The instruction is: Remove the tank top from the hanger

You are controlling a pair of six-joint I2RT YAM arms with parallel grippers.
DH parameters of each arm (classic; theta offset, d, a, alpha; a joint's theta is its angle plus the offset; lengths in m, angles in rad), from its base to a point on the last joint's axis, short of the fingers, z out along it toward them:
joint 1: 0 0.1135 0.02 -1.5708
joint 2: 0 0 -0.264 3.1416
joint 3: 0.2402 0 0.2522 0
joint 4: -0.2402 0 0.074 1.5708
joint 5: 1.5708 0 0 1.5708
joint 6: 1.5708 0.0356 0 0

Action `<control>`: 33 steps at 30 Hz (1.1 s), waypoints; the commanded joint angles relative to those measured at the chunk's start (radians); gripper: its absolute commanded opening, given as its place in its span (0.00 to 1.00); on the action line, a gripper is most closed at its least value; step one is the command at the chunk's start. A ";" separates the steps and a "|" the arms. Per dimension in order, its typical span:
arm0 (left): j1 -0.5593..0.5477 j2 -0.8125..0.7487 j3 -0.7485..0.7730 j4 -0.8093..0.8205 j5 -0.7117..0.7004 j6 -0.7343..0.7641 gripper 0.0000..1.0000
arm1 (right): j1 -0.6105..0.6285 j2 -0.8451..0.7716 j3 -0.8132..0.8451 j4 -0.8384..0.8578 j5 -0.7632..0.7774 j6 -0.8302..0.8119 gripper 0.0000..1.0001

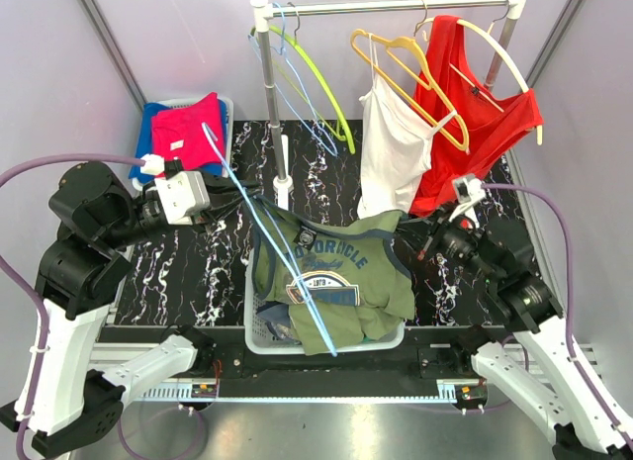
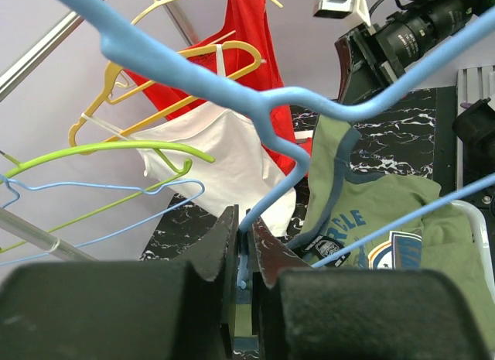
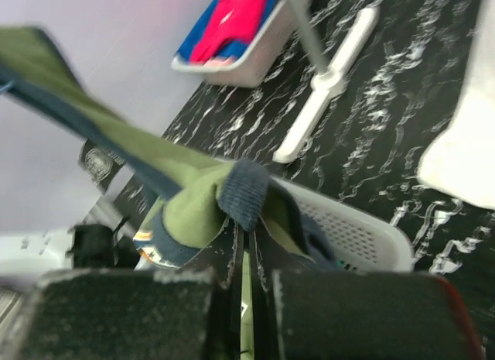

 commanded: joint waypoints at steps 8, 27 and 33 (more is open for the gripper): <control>0.008 0.000 0.042 0.069 0.009 -0.005 0.09 | 0.046 0.187 0.353 -0.168 -0.386 -0.207 0.57; -0.054 -0.049 -0.226 -0.077 -0.552 0.408 0.00 | 0.050 0.350 0.740 -0.347 -0.442 -0.366 0.87; -0.160 0.010 -0.167 -0.124 -0.695 0.386 0.00 | 0.153 0.439 0.814 -0.443 -0.327 -0.482 0.86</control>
